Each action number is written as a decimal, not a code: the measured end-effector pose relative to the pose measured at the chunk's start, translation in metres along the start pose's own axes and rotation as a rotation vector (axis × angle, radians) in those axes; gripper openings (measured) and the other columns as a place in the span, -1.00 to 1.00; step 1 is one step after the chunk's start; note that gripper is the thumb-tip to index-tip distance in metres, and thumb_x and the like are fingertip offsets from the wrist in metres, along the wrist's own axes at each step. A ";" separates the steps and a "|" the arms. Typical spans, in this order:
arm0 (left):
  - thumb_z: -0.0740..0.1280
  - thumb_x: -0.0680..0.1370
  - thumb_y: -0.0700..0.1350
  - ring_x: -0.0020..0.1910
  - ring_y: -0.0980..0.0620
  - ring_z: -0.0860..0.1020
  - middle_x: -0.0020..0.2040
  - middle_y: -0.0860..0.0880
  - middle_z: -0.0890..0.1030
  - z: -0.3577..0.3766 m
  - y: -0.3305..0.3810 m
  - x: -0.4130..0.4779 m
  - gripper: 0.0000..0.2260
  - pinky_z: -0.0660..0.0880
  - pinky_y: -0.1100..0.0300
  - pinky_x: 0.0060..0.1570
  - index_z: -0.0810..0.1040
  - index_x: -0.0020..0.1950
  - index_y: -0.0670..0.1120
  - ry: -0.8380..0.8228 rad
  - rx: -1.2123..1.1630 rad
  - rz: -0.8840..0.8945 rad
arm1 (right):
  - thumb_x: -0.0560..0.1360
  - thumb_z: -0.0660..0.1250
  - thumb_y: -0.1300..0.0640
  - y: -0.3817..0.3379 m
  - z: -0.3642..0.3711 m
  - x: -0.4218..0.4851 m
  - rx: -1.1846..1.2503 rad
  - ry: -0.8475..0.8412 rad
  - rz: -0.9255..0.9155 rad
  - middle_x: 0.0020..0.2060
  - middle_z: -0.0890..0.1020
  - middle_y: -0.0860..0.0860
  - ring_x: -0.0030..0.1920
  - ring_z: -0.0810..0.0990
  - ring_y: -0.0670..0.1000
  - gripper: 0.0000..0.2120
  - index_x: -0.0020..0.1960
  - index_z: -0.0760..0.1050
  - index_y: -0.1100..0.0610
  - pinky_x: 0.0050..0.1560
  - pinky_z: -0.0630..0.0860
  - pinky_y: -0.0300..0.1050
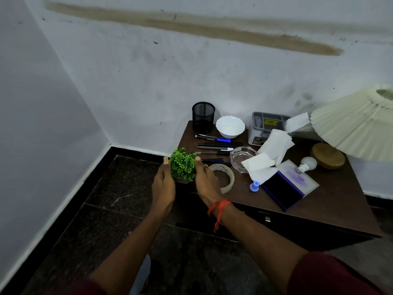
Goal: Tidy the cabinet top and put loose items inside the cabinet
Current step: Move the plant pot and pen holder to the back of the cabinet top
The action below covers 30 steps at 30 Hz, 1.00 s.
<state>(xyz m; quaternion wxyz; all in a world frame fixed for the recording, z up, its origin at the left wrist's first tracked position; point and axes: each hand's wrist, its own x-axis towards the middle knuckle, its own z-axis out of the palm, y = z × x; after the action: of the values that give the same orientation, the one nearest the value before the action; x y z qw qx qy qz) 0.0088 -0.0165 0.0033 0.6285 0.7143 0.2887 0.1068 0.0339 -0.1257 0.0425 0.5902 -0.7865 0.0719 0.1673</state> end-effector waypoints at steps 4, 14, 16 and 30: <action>-0.01 0.48 0.44 0.28 -0.06 0.50 0.27 -0.03 0.58 0.000 0.004 -0.004 -0.38 0.41 -0.08 0.33 0.54 0.28 0.11 0.007 -0.015 -0.008 | 0.60 0.00 -0.22 0.002 0.003 0.001 0.035 -0.001 0.029 0.14 0.56 0.18 0.15 0.48 0.13 -0.43 0.23 0.49 0.21 0.08 0.27 -0.12; 0.02 0.58 0.32 0.35 -0.09 0.45 0.33 -0.06 0.53 0.003 0.011 -0.006 -0.44 0.35 -0.06 0.38 0.48 0.37 0.02 0.016 0.010 -0.007 | 0.59 0.01 -0.24 0.008 0.002 0.007 0.079 0.014 0.048 -0.14 0.50 0.05 -0.04 0.45 0.05 -0.44 0.13 0.55 0.17 0.07 0.32 -0.12; 0.01 0.55 0.36 0.33 -0.07 0.47 0.32 -0.06 0.55 0.004 0.014 -0.008 -0.40 0.37 -0.08 0.37 0.49 0.37 0.03 0.004 0.010 -0.001 | 0.55 0.02 -0.30 0.004 0.001 0.006 0.096 0.016 0.055 -0.13 0.53 0.05 0.01 0.51 0.08 -0.43 0.05 0.58 0.12 0.18 0.39 -0.07; 0.01 0.47 0.46 0.29 -0.04 0.50 0.29 -0.03 0.58 0.052 0.070 -0.011 -0.32 0.38 -0.06 0.37 0.55 0.30 0.04 -0.107 -0.007 0.059 | 0.06 0.01 -0.70 0.008 -0.044 0.060 0.182 0.087 0.032 0.04 0.66 0.05 0.11 0.59 0.14 -0.24 -0.19 0.60 -0.15 0.24 0.46 0.18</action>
<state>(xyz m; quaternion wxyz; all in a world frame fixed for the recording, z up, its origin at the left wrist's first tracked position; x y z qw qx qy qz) 0.0460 -0.0691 0.0630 0.6421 0.7251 0.2331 0.0879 0.0957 -0.1650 0.0251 0.6528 -0.7349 0.1250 0.1350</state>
